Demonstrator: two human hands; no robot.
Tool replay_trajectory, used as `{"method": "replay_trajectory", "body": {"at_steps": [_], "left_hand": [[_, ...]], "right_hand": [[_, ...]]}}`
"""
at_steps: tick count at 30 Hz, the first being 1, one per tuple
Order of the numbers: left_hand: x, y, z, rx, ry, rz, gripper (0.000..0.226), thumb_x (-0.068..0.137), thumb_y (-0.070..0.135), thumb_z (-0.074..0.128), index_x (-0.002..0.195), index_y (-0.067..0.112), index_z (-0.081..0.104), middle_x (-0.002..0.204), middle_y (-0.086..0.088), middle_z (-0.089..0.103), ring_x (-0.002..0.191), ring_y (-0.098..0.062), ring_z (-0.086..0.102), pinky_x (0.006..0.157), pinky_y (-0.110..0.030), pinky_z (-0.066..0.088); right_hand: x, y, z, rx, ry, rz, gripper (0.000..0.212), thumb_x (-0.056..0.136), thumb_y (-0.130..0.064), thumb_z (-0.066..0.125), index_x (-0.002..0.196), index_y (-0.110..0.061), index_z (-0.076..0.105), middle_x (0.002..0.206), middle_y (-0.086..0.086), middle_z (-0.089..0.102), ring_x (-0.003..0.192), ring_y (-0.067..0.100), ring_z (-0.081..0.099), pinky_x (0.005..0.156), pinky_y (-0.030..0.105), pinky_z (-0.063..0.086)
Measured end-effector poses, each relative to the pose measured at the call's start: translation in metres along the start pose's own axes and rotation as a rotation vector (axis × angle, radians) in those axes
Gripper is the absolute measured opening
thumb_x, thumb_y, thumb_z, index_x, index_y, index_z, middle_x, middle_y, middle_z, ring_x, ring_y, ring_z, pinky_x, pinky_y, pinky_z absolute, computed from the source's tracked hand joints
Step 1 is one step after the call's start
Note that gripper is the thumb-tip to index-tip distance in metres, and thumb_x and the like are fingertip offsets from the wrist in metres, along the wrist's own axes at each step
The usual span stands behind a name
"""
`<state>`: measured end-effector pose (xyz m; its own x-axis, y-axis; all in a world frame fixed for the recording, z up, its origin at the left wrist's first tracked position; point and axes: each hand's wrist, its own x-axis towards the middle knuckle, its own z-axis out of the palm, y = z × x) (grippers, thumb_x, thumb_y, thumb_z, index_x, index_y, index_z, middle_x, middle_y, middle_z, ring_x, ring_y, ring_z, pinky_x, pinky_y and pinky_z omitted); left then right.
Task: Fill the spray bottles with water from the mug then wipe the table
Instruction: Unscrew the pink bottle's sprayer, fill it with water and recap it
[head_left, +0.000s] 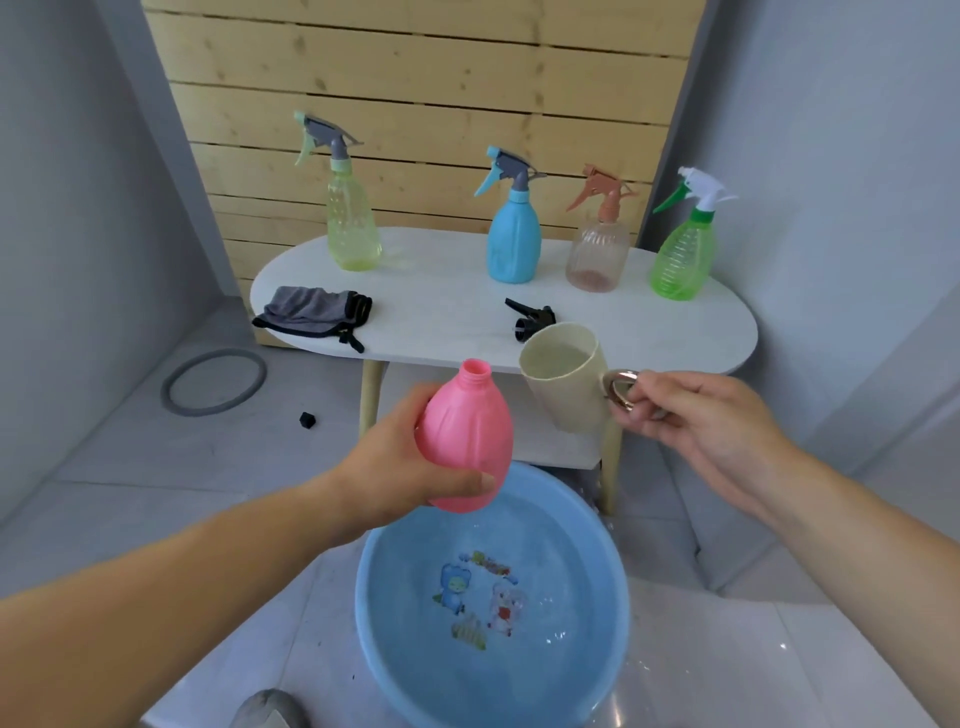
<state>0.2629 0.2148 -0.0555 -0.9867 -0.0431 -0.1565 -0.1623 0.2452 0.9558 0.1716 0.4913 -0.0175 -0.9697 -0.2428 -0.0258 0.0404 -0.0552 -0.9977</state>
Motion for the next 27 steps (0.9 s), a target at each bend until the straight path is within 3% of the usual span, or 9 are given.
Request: {"method": "replay_trajectory", "body": {"at_steps": [2,5,12,18,23,27], "left_hand": [[0.001,-0.001,0.001,-0.008,-0.005,-0.006,0.088,0.067,0.010,0.095,0.136,0.038,0.049,0.121,0.002,0.062,0.108,-0.021,0.066,0.073,-0.035,0.065],[0.004,-0.002,0.002,0.003,-0.007,-0.010,0.087,0.067,0.012,0.096,0.136,0.039,0.049,0.122,0.002,0.062,0.108,-0.020,0.066,0.074,-0.035,0.065],[0.008,-0.003,0.006,0.016,0.001,-0.006,0.086,0.067,0.011,0.095,0.135,0.038,0.049,0.119,0.004,0.063,0.107,-0.019,0.067,0.071,-0.031,0.063],[0.010,-0.005,0.005,0.024,0.005,-0.008,0.085,0.067,0.012,0.095,0.134,0.037,0.049,0.119,0.004,0.063,0.106,-0.018,0.067,0.071,-0.032,0.064],[0.011,-0.007,0.003,0.034,0.007,-0.010,0.087,0.066,0.014,0.097,0.135,0.038,0.049,0.120,0.004,0.063,0.107,-0.020,0.067,0.076,-0.041,0.066],[0.012,-0.008,0.002,0.043,0.014,-0.007,0.089,0.065,0.013,0.097,0.136,0.037,0.048,0.120,0.004,0.063,0.107,-0.020,0.067,0.076,-0.041,0.066]], "right_hand": [[-0.003,-0.012,0.001,0.023,-0.035,-0.049,0.023,0.078,-0.025,0.073,0.071,-0.003,0.072,0.062,0.012,0.063,0.089,0.038,0.066,0.095,0.048,0.054],[-0.006,-0.024,0.002,-0.020,-0.113,-0.117,0.047,0.056,-0.054,0.085,0.074,-0.012,0.077,0.066,0.008,0.068,0.092,0.038,0.070,0.101,0.051,0.050],[-0.012,-0.031,0.015,-0.113,-0.147,-0.237,0.056,0.055,-0.068,0.079,0.077,-0.017,0.078,0.071,0.004,0.071,0.100,0.040,0.068,0.102,0.061,0.046],[-0.012,-0.034,0.021,-0.196,-0.142,-0.303,0.055,0.060,-0.073,0.074,0.080,-0.022,0.078,0.076,0.010,0.072,0.100,0.042,0.066,0.100,0.061,0.046],[-0.011,-0.033,0.025,-0.264,-0.127,-0.360,0.022,0.078,-0.044,0.068,0.073,-0.025,0.077,0.079,0.011,0.074,0.097,0.032,0.070,0.102,0.053,0.048],[-0.012,-0.033,0.026,-0.308,-0.121,-0.395,0.023,0.081,-0.041,0.065,0.071,-0.024,0.076,0.083,0.011,0.074,0.097,0.030,0.069,0.100,0.055,0.048]]}}
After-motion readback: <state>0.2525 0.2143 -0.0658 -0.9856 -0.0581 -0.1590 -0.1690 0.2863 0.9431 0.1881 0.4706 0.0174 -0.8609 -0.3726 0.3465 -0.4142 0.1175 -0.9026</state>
